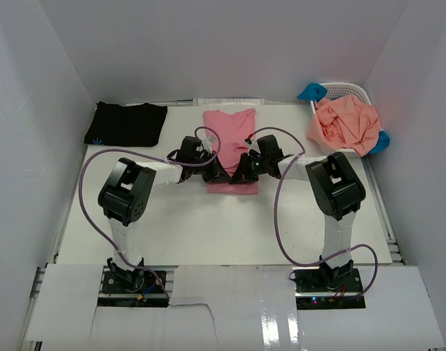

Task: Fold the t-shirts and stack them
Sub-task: Grab one side of the 2/3 rectangular tshirt with both arms

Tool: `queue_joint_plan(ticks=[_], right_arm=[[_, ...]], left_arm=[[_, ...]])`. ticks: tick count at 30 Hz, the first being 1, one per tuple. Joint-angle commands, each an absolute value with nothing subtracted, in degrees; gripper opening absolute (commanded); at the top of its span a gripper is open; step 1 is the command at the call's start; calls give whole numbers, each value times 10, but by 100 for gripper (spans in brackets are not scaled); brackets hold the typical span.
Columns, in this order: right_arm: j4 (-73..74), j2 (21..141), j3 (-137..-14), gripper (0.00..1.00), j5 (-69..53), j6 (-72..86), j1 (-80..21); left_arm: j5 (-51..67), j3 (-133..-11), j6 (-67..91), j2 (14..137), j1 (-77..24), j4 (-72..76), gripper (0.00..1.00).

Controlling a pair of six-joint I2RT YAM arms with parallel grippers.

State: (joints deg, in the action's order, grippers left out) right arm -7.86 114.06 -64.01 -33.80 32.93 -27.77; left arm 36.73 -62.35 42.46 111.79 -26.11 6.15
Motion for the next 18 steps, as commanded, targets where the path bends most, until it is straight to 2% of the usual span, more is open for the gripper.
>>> queue_joint_plan(ticks=[1,18], right_arm=[[-53,1128,-663,8,-297,302,-278],[-24,1136,-711,8,-274,294,-275]], left_arm=[[361,-635,424,1107,-265,81,0],[357,-595,418,1093,-266,84,0]])
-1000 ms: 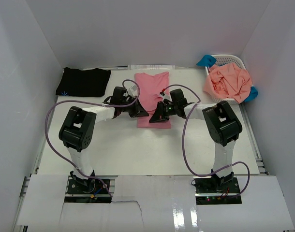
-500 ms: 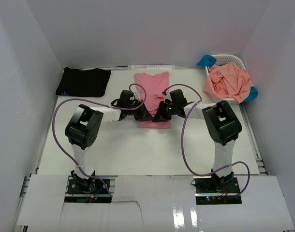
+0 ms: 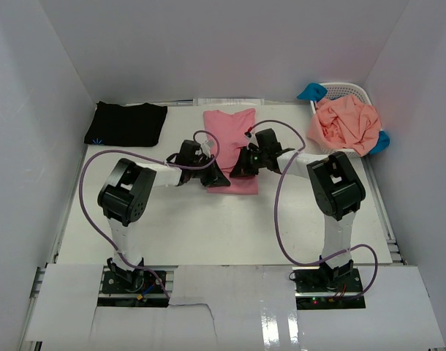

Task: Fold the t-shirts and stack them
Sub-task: Grab one side of the 2/3 rectangular tshirt with both arms

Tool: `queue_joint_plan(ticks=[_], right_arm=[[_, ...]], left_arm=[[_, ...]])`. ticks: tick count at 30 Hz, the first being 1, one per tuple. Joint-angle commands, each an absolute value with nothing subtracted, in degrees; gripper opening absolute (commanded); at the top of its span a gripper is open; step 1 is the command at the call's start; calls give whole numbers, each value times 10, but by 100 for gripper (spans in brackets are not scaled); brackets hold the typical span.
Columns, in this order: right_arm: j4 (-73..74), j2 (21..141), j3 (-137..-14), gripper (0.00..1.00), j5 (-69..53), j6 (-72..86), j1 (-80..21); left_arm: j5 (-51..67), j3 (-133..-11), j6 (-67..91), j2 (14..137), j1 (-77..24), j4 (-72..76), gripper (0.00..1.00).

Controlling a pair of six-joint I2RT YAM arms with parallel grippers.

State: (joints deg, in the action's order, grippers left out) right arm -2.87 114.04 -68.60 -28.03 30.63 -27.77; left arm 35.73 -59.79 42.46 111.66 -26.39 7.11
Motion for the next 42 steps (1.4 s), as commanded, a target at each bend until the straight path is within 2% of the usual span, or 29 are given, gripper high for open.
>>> queue_joint_plan(ticks=[1,28,42], right_arm=[[-23,1140,-713,8,-273,294,-275],[-26,1173,-707,8,-255,291,-270],[-1,1251,-836,8,-247,278,-258]], left_arm=[[357,-592,419,1096,-267,88,0],[330,-547,420,1149,-275,122,0],[331,-539,417,1147,-275,122,0]])
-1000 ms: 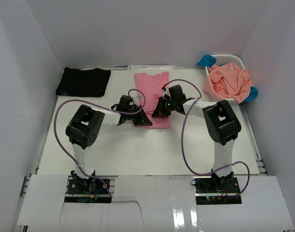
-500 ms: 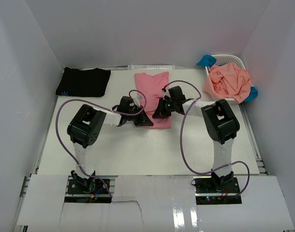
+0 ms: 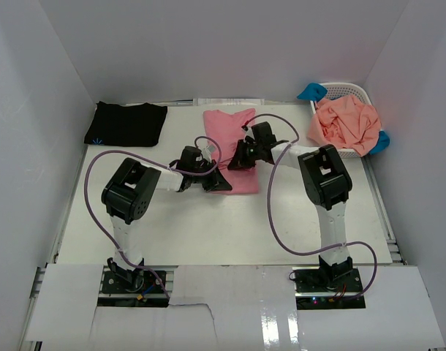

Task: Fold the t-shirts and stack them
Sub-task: Grab one side of the 2/3 rectangular tshirt with both arms

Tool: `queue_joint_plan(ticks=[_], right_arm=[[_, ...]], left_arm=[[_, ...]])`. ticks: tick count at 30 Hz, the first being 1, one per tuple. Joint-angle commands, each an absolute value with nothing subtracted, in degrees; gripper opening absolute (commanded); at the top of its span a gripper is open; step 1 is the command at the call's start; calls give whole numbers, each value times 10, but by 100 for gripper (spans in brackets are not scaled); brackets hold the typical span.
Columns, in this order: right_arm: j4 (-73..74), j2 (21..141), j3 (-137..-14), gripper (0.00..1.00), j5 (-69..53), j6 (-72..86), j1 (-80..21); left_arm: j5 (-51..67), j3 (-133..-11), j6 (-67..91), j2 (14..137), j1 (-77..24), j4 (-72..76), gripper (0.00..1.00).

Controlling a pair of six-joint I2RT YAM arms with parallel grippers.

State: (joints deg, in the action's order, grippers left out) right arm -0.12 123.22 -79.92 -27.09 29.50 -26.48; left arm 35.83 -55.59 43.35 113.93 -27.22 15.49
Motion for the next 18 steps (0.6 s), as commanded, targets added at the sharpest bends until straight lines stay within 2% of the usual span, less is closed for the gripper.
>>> queue_joint_plan(ticks=[1,5,13,16,18], right_arm=[[4,1253,-845,8,-243,278,-258],[37,1291,-931,9,-238,279,-241],[92,1381,-1254,14,-253,287,-198],[91,1369,-1284,16,-269,280,-186],[89,1346,-1261,17,-270,272,-184]], left_arm=[[332,-540,416,1147,-275,121,0],[334,-539,415,1145,-275,120,0],[334,-533,416,1131,-275,117,0],[332,-531,417,1123,-275,115,0],[332,-530,417,1118,-275,116,0]])
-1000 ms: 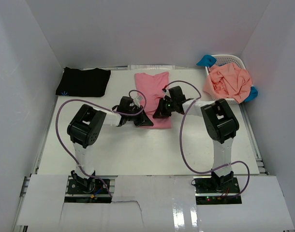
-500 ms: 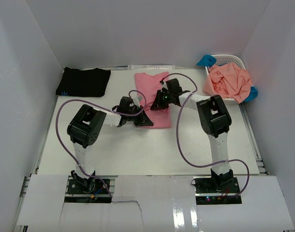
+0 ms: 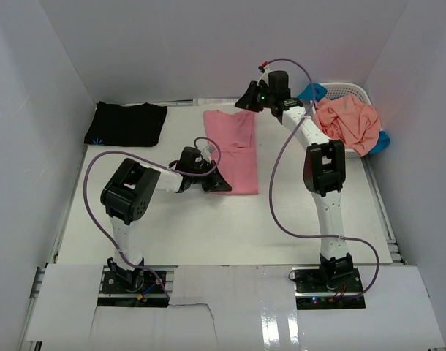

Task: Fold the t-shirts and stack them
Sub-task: Grab one side of the 2/3 rectangular tshirt with both arms

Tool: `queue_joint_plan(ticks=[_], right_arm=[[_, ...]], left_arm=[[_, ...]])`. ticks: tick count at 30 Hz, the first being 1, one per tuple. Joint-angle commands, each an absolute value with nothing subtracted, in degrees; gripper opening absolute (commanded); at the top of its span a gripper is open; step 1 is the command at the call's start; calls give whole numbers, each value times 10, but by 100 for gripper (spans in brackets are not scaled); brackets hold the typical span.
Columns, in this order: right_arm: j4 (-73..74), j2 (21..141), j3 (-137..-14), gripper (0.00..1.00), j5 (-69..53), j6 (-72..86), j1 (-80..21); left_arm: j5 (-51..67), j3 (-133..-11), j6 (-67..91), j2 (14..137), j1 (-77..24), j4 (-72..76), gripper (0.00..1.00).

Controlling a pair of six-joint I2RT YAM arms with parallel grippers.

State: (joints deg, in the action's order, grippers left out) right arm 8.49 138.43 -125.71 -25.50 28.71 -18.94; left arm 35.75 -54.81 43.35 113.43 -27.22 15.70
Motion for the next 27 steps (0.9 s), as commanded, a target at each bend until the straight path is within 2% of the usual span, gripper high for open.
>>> queue_joint_plan(ticks=[1,8,9,10,11,12,14,17,19,20,21,27], right_arm=[[89,1332,-1244,17,-270,260,-182],[77,1150,-969,19,-287,239,-181],[60,1126,-894,24,-293,240,-181],[55,1084,-859,28,-293,239,-181],[54,1065,-798,41,-294,237,-181],[49,1044,-768,47,-294,236,-181],[51,991,-717,58,-293,240,-181],[55,936,-628,69,-300,255,-180],[54,911,-574,71,-319,275,-181],[54,904,-557,76,-319,285,-180],[48,897,-538,80,-319,294,-180],[-40,875,-432,81,-338,366,-179]], left_arm=[[331,-532,417,1118,-275,115,0],[353,-571,428,1085,-275,91,0],[352,-585,421,1075,-275,77,0],[350,-601,414,1058,-275,42,3],[346,-627,408,1048,-275,24,7],[341,-640,396,1038,-275,7,12],[323,-661,384,1008,-274,-44,26],[312,-657,374,977,-267,-69,44],[296,-636,376,971,-261,-81,53],[291,-627,376,969,-252,-83,60],[295,-616,376,976,-245,-83,61],[337,-525,418,984,-214,-32,66]])
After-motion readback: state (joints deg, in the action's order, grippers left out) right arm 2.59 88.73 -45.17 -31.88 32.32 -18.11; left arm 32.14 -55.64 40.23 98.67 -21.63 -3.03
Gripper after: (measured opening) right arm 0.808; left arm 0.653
